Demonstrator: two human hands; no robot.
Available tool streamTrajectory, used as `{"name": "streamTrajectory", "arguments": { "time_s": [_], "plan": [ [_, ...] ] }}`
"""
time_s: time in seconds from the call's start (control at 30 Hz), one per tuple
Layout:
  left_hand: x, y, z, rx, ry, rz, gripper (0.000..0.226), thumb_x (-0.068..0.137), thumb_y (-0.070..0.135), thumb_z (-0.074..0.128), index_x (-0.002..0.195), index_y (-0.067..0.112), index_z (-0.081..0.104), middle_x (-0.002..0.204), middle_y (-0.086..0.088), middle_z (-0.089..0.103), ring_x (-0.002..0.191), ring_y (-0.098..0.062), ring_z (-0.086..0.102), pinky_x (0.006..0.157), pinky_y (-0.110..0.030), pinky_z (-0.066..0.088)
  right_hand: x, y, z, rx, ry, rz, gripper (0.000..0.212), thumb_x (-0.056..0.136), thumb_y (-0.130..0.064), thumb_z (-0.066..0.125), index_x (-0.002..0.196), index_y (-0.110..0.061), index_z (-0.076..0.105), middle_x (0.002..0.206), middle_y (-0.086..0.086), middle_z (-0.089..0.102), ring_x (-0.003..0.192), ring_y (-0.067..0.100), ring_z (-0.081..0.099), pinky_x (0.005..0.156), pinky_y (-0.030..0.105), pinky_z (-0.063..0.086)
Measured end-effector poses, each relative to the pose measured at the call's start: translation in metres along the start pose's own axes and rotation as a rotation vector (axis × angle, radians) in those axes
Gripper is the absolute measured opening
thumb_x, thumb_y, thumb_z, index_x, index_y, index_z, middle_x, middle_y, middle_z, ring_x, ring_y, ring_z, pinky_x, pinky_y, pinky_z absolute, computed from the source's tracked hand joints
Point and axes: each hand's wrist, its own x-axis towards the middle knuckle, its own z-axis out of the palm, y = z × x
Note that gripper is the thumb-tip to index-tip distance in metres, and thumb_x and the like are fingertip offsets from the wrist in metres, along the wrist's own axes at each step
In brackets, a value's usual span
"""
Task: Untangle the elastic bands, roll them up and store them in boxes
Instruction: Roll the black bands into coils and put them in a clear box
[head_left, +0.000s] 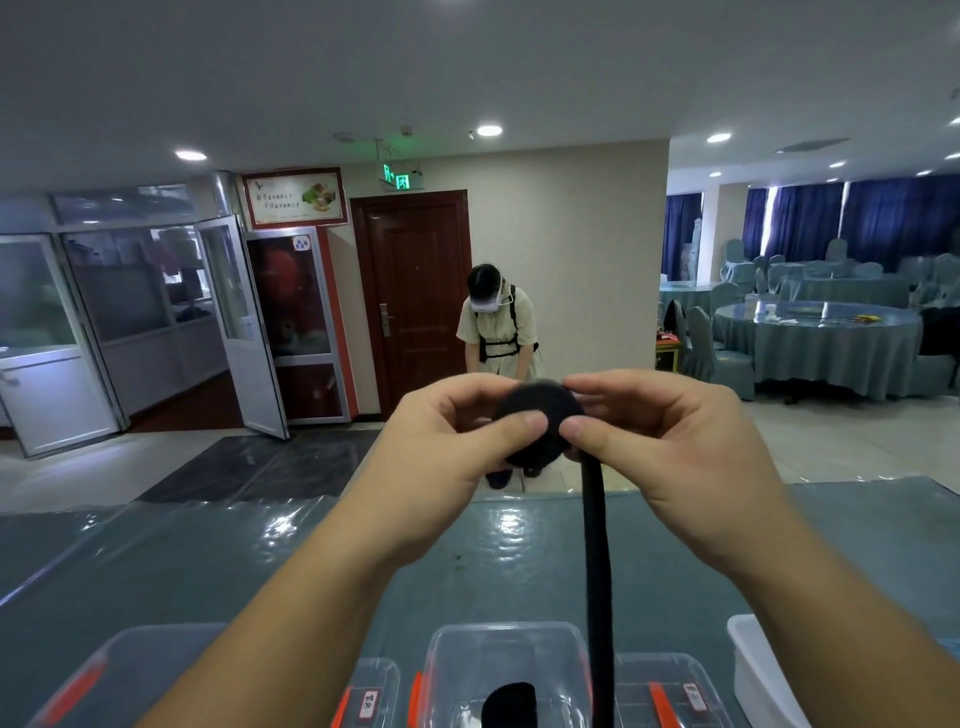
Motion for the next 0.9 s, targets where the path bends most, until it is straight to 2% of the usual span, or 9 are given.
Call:
{"name": "streamTrajectory", "arguments": {
  "time_s": [0.1,0.23,0.33,0.43,0.5,0.6,0.67,0.77,0.9],
  "plan": [
    [-0.002,-0.002,0.005,-0.039,0.049,-0.033,0.016,0.09,0.006,0.075,0.105,0.011,0.075,0.099,-0.011,0.079,0.099,-0.039,0.074,0.095,-0.069,0.053,0.0,0.003,0.001,0.035,0.024,0.032,0.031,0.084,0.0,0.079,0.107,-0.019,0.081,0.097,0.0,0.082,0.091,0.02,0.079,0.081,0.036,0.064],
    [0.003,0.001,-0.007,0.147,-0.068,-0.013,0.019,0.092,0.006,0.074,0.109,0.014,0.078,0.099,-0.008,0.08,0.096,-0.031,0.076,0.09,-0.053,0.06,-0.001,0.002,-0.001,-0.036,-0.03,0.04,0.03,0.083,-0.001,0.08,0.106,-0.021,0.081,0.095,-0.002,0.082,0.088,0.017,0.079,0.08,0.032,0.064],
    [0.003,-0.001,-0.005,0.016,-0.036,-0.01,0.019,0.092,0.004,0.072,0.11,0.009,0.075,0.1,-0.01,0.08,0.095,-0.026,0.078,0.09,-0.045,0.063,-0.001,0.006,0.002,0.063,0.018,0.047,0.032,0.077,-0.011,0.081,0.109,-0.017,0.08,0.097,0.002,0.082,0.093,0.02,0.079,0.084,0.033,0.064],
    [0.0,-0.008,0.001,-0.113,0.003,-0.081,0.02,0.092,-0.001,0.07,0.112,0.003,0.071,0.1,-0.014,0.079,0.096,-0.03,0.078,0.093,-0.05,0.062,-0.002,0.007,0.004,0.07,0.062,0.049,0.029,0.08,-0.007,0.079,0.107,-0.018,0.08,0.096,0.0,0.082,0.093,0.018,0.079,0.084,0.029,0.063],
    [0.001,-0.008,-0.004,0.043,-0.051,-0.064,0.022,0.091,0.002,0.073,0.112,0.01,0.074,0.102,-0.012,0.079,0.099,-0.029,0.077,0.095,-0.051,0.061,-0.003,0.006,0.001,0.003,-0.006,0.068,0.028,0.084,-0.002,0.079,0.107,-0.018,0.081,0.096,-0.002,0.082,0.093,0.017,0.079,0.085,0.031,0.064],
    [0.003,-0.002,-0.015,0.287,-0.195,-0.014,0.02,0.089,0.01,0.079,0.106,0.02,0.079,0.1,-0.002,0.08,0.098,-0.02,0.077,0.092,-0.041,0.062,-0.004,0.005,-0.001,-0.081,-0.088,0.075,0.028,0.083,-0.003,0.08,0.103,-0.023,0.081,0.094,-0.005,0.082,0.091,0.013,0.079,0.084,0.026,0.063],
    [0.001,-0.002,-0.015,0.225,-0.143,0.002,0.018,0.087,0.01,0.08,0.103,0.018,0.08,0.099,-0.004,0.08,0.096,-0.021,0.077,0.089,-0.039,0.063,-0.005,0.006,0.001,-0.028,-0.037,0.059,0.028,0.081,-0.002,0.081,0.102,-0.02,0.081,0.093,-0.001,0.082,0.089,0.017,0.079,0.08,0.027,0.063],
    [0.001,-0.007,-0.01,0.059,-0.049,-0.029,0.018,0.085,0.007,0.08,0.099,0.019,0.08,0.1,-0.01,0.079,0.097,-0.03,0.077,0.091,-0.05,0.062,-0.004,0.007,0.003,0.057,0.003,0.079,0.031,0.079,-0.005,0.08,0.108,-0.015,0.08,0.095,0.004,0.082,0.09,0.023,0.079,0.08,0.033,0.065],
    [0.004,-0.002,-0.016,0.261,-0.178,-0.022,0.023,0.088,0.004,0.078,0.106,0.018,0.078,0.1,-0.004,0.079,0.097,-0.021,0.077,0.09,-0.037,0.062,0.0,0.004,0.0,-0.048,-0.08,0.082,0.03,0.083,0.001,0.08,0.104,-0.019,0.081,0.094,-0.003,0.082,0.089,0.017,0.08,0.083,0.027,0.063]
  ]
}}
